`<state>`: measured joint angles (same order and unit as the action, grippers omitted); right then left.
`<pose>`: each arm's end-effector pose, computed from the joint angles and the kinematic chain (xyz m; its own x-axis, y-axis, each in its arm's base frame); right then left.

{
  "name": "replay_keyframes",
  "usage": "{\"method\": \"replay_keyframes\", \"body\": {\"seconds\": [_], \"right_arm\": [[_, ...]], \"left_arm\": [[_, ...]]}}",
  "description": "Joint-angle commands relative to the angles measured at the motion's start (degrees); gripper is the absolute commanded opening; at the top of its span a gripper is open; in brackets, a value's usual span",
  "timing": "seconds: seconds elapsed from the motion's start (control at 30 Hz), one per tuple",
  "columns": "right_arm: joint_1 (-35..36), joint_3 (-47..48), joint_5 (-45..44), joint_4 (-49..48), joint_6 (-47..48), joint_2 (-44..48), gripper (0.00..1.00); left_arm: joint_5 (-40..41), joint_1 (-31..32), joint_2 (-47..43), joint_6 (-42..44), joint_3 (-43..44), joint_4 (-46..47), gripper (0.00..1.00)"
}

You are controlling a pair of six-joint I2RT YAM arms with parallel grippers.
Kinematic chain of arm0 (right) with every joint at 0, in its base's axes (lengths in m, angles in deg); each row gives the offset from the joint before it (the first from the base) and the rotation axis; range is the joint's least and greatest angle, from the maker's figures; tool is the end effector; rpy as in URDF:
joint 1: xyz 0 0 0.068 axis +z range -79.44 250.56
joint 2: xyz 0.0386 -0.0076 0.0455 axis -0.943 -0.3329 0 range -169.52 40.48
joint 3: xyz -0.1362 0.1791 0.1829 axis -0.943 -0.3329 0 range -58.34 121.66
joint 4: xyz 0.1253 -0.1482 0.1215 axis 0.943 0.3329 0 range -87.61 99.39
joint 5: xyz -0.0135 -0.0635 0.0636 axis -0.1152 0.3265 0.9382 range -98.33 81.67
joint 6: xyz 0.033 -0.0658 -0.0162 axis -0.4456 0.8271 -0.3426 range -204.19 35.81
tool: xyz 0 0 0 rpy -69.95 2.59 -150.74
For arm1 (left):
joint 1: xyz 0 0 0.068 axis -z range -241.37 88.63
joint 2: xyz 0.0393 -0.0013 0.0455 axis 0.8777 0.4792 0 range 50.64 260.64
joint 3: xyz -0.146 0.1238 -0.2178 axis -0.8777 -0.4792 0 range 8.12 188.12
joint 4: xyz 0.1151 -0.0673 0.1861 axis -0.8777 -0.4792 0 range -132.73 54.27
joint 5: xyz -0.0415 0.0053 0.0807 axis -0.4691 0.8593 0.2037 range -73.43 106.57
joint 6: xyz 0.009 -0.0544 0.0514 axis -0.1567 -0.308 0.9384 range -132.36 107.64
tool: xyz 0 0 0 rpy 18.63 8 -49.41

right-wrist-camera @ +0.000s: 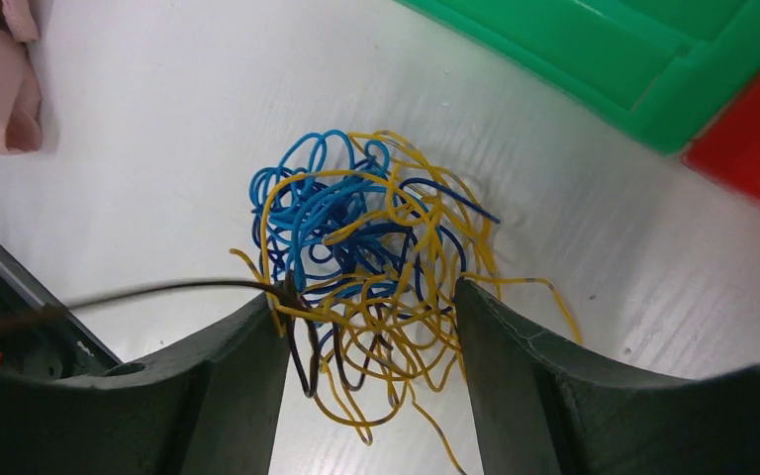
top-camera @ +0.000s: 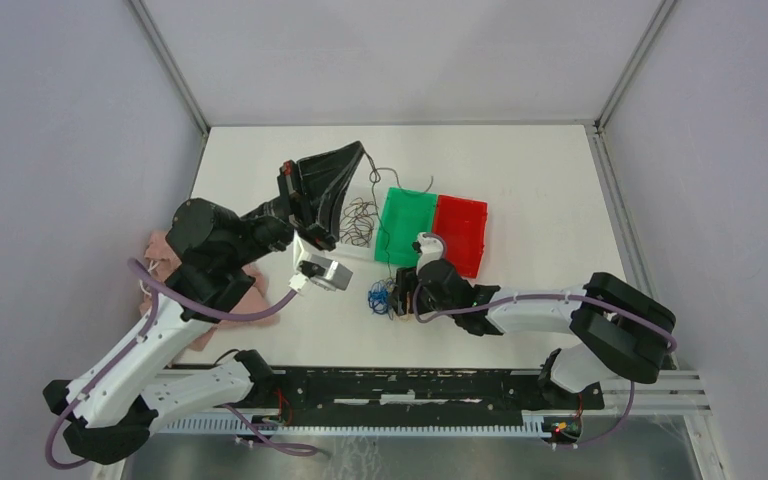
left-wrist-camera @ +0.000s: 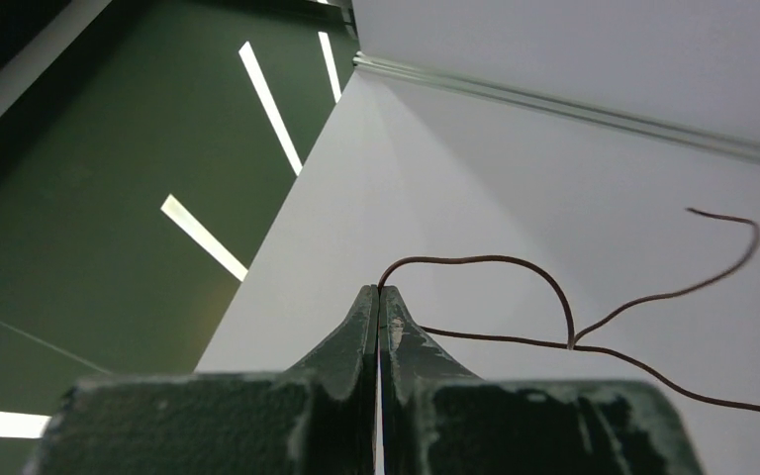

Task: Untangle the cables

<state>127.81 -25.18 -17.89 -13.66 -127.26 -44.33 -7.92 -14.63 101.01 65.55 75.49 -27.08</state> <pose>0.1620 0.2324 0.1870 -0.7465 0.0844 -0.6600 -0.3375 0.8069 0.4848 0.0784 -0.1218 0.5062 0.9606 0.2778 -0.0134 -0.0976 0.3818 0.9191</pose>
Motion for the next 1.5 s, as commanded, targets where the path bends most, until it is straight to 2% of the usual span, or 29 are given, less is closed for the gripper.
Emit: {"method": "replay_keyframes", "body": {"seconds": [0.0,0.1,0.23,0.43,0.77,0.9,1.1,1.3,1.47], "right_arm": [[0.77,-2.62,-1.42,-2.82,-0.64,1.94,0.69],[1.71,-3.38,-2.15,-2.44,-0.08,3.21,0.75],[2.57,-3.82,-2.82,-1.83,0.69,5.08,0.77],[2.97,-4.69,-3.26,-1.37,0.91,6.15,0.77],[4.06,-8.11,-4.47,-2.92,0.38,5.93,0.79],[4.19,-9.42,-5.10,-3.67,-0.45,5.51,0.74],[4.42,-10.27,-4.77,-3.87,-0.36,8.33,0.72],[4.38,-5.27,-2.06,1.55,5.15,19.98,0.83],[4.75,0.94,4.27,-0.08,11.31,22.58,0.89]], "left_arm": [[2.42,0.28,3.02,6.35,6.68,6.02,0.03],[3.12,0.26,5.86,7.61,10.53,8.18,0.03],[2.81,0.26,8.65,8.42,14.98,9.69,0.03],[2.61,0.28,12.67,11.88,20.44,13.58,0.03],[2.62,0.28,22.76,15.90,39.00,17.28,0.03],[3.39,0.25,26.08,14.47,45.91,16.19,0.03],[1.16,0.28,23.95,14.61,41.29,15.20,0.04],[0.67,0.28,22.20,15.47,36.81,14.92,0.04],[0.27,0.26,22.05,16.16,35.82,14.48,0.04]]}}
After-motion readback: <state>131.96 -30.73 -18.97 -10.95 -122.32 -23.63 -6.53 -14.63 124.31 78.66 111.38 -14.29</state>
